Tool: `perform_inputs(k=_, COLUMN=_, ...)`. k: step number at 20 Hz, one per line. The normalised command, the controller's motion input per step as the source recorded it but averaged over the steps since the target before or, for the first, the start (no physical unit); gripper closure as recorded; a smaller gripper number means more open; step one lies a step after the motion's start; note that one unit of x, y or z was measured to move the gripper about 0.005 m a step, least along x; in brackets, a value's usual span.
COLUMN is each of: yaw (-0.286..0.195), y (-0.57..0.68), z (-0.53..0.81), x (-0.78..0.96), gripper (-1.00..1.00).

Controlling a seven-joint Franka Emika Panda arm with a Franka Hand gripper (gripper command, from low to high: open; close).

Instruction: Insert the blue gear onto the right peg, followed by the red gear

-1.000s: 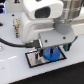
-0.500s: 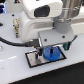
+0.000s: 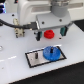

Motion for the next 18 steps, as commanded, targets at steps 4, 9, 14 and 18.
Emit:
perform_inputs(k=4, yaw=0.0, y=0.37, z=-0.18, x=-0.36, gripper=-1.0)
perform_inputs(k=9, yaw=0.0, y=0.25, z=-0.3, x=-0.01, gripper=-1.0)
perform_inputs(k=14, yaw=0.0, y=0.19, z=-0.44, x=-0.14, gripper=-1.0)
perform_inputs(k=18, yaw=0.0, y=0.1, z=-0.4, x=-0.39, gripper=-1.0)
